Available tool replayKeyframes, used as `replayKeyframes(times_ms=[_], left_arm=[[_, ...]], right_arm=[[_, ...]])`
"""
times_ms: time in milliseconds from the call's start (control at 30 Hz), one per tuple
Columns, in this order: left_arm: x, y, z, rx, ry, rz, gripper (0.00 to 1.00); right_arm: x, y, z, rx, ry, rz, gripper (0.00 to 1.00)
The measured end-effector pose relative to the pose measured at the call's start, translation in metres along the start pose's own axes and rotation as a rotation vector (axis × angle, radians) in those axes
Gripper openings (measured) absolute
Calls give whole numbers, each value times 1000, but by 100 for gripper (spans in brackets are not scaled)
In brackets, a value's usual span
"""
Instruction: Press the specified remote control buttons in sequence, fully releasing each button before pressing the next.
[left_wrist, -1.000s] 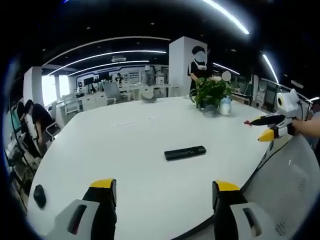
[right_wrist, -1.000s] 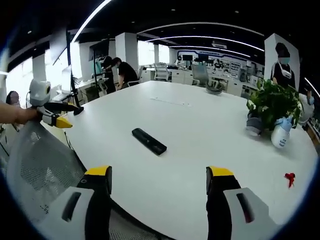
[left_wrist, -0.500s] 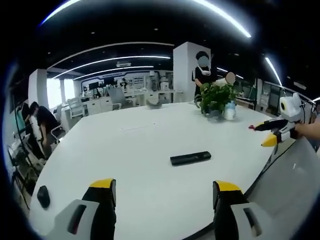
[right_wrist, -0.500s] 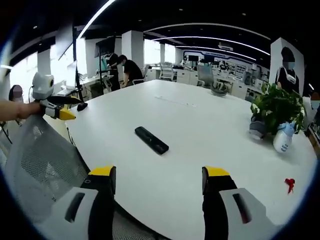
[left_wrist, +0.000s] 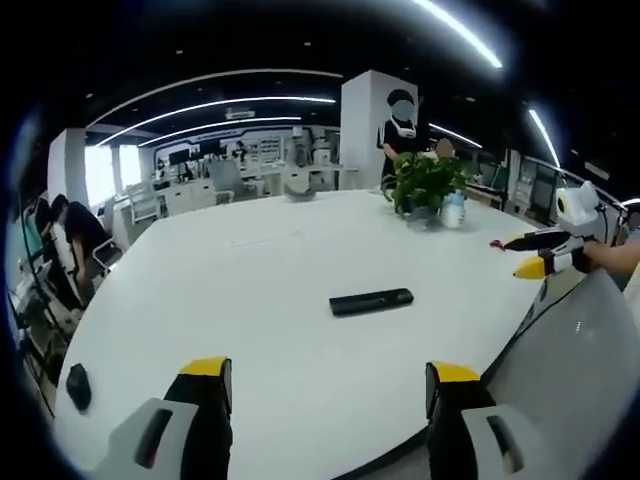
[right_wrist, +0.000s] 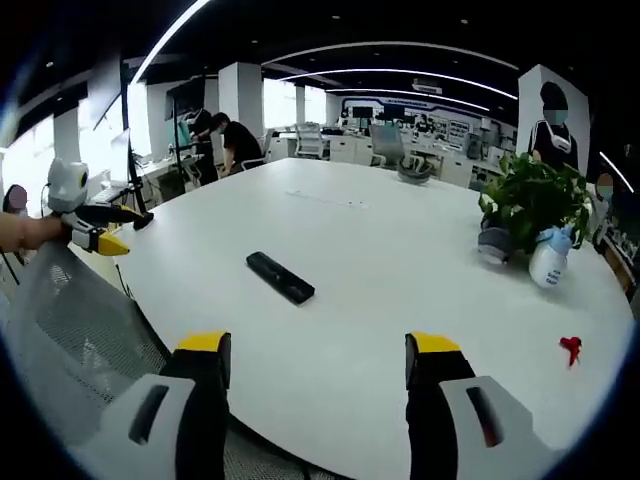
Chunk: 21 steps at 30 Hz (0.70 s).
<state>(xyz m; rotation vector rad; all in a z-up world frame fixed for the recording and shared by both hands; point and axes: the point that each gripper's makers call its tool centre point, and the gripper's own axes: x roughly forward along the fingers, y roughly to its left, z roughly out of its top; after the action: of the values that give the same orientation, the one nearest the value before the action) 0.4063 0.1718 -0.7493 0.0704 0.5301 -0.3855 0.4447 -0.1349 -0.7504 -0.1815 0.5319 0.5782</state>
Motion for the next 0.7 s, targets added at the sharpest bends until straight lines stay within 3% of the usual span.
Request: replayKeyframes(times_ms=[100,133,167,267,433,600,700], left_arm=[[2,-7,1,-1,10,-38,85],[3,-8,-1,-5,32,-41,85],[4,-9,-9,4,94,-57,85],[6,-13,-6,0,103,-99,83],[14,-16,4,171,166,-193,86],[48,-23,4,465,289,-320,86],[70,-29,9,547,309,-393,86]], right_arm=[[-4,-4,4,1,-21,-21,74],[-5,-6,6,4,-34,-33,74],[-7,-10,9,3,-47,-52,73],[-10,-19,10,8,-51,-105,73],[-11,-24,9,43,-48,-115,72],[-9,-21,8,-7,-22,-125,71],[-10,-23,8,-8,-22,-127,70]])
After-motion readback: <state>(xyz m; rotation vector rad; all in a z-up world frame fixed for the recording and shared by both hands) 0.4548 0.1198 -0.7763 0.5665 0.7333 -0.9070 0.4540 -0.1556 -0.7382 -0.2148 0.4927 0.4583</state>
